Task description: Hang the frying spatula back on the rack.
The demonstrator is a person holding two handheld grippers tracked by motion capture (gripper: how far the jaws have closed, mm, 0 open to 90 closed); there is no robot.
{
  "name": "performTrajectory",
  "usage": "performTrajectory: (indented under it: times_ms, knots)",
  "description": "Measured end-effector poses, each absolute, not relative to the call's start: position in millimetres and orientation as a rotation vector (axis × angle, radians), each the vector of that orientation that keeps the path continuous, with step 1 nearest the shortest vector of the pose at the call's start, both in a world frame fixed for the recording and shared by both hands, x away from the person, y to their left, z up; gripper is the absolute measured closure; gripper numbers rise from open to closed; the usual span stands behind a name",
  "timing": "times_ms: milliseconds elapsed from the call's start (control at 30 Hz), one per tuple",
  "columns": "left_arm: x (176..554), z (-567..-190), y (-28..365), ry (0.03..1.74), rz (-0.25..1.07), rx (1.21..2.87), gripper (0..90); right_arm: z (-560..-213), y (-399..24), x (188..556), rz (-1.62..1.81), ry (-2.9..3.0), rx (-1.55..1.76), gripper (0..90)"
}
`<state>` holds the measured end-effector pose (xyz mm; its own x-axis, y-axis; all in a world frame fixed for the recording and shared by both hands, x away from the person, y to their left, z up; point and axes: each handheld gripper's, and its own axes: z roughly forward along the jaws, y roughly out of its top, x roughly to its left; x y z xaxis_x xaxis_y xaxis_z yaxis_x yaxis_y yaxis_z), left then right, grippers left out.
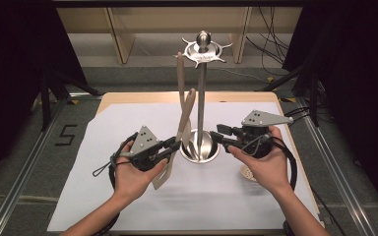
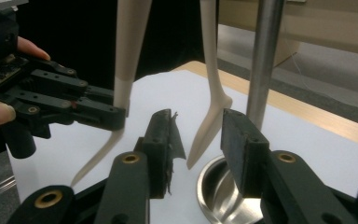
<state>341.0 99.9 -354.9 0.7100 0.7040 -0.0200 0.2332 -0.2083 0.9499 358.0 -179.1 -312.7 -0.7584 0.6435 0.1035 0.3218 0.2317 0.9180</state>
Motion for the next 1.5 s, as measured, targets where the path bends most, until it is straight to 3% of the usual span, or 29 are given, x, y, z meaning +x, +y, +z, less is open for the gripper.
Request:
performTrajectory:
  times_ms: [700, 1067, 1333, 1500]
  knots:
    - [342, -352, 70, 0.667, 0.508, 1.816, 78.3, -303, -147, 364, 1.651, 2.177, 0.938, 56.4]
    - [340, -356, 63, 0.645, 0.505, 1.821, 78.2, -303, -144, 369, 1.674, 2.174, 0.961, 71.1]
    - [342, -355, 62, 0.607, 0.472, 1.82, 77.5, -300, -145, 366, 1.694, 2.204, 0.886, 74.0]
    - [353, -349, 65, 0.557, 0.348, 1.785, 61.8, -298, -146, 365, 1.706, 2.249, 0.764, 74.4]
